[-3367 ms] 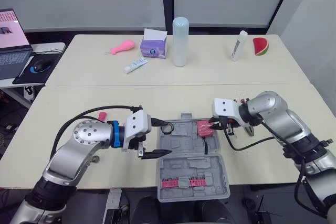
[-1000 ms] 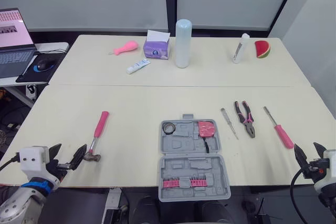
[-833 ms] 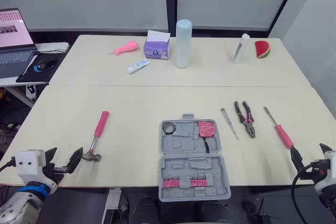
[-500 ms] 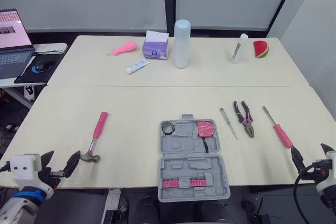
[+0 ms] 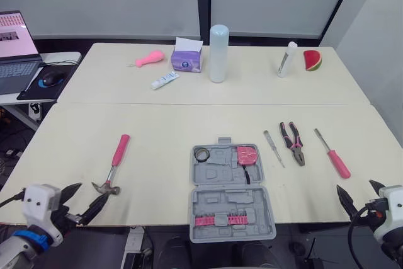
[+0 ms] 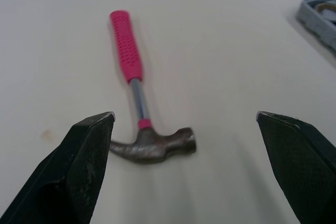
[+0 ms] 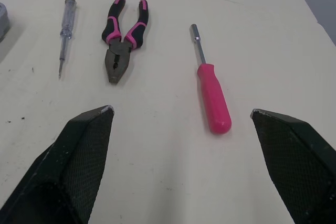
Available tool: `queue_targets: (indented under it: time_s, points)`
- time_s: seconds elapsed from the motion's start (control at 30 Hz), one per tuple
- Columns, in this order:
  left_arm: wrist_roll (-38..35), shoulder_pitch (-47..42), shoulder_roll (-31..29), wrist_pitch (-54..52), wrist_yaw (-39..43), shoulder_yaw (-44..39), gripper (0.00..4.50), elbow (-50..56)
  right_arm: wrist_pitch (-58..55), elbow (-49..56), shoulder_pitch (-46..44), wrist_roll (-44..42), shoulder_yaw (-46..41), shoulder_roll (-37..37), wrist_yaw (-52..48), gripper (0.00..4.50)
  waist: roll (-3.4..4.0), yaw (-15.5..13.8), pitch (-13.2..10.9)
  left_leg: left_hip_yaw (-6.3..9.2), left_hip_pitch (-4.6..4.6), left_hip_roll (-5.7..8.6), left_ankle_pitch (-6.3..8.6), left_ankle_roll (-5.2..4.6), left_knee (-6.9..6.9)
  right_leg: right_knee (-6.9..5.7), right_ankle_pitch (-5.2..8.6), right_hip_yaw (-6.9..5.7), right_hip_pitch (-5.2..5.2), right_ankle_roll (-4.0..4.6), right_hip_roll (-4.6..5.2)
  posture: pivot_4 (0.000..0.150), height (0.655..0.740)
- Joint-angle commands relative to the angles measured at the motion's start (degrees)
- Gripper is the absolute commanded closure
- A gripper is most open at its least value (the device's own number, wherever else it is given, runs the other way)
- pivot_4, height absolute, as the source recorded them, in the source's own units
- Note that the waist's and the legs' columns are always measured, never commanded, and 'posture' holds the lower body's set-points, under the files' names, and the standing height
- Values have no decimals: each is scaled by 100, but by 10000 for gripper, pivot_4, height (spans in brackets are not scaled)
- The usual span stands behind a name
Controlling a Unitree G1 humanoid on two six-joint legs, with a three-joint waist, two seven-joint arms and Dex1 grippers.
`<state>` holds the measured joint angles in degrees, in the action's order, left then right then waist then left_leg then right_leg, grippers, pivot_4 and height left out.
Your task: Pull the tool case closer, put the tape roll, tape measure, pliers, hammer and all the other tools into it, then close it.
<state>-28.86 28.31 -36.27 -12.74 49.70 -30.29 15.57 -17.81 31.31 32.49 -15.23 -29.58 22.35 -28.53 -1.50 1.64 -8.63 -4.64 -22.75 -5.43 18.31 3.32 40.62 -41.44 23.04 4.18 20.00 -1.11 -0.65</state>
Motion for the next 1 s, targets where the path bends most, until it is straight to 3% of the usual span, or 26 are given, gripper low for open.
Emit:
queue_targets:
  time_s: [0.03, 0.2, 0.33, 0.53, 0.7, 1.0]
  points:
    - [-73, -343, -279, 180, 497, 356, 0, 345, -208, 233, -171, -10, 152, 266, -44, 412, 3, -8, 2, 1, 1, 1, 0, 0, 0, 0, 0, 0, -1, 0, -8, 1500, 7075]
    - [-258, -1358, -631, -45, 965, 1104, 0, 629, -713, 87, -763, 47, 598, 552, 67, 412, 4, -7, 2, 0, 0, 0, 0, 0, 1, 1, 0, 4, -3, 0, -13, 1500, 7075]
    - [-620, -2555, -848, -621, 1199, 1827, 0, 953, -876, -473, -1489, 435, 1095, 633, 372, 412, 4, -14, 1, 2, -3, 1, -1, 1, 2, 4, 0, 4, -4, 0, -15, 1500, 7075]
    - [-900, -3498, -957, -1216, 1331, 2390, 0, 1147, -991, -1394, -2419, 736, 1558, 518, 750, 412, 21, 10, 2, -7, -10, 2, -1, 1, 4, 11, 0, 17, 6, 0, -21, 1500, 7075]
    - [-922, -3845, -938, -1430, 1323, 2633, 0, 1208, -900, -2253, -3153, 832, 1802, 386, 846, 412, 26, 10, -1, -10, -10, 0, -1, 1, 5, 9, 0, 22, 11, 0, -23, 1500, 7075]
    - [-859, -3749, -874, -1422, 1263, 2640, 0, 1265, -674, -3095, -3655, 885, 2013, 276, 872, 412, 28, 2, -3, -10, -11, -2, -1, 1, 7, 8, 0, 23, 10, 0, -18, 1500, 7075]
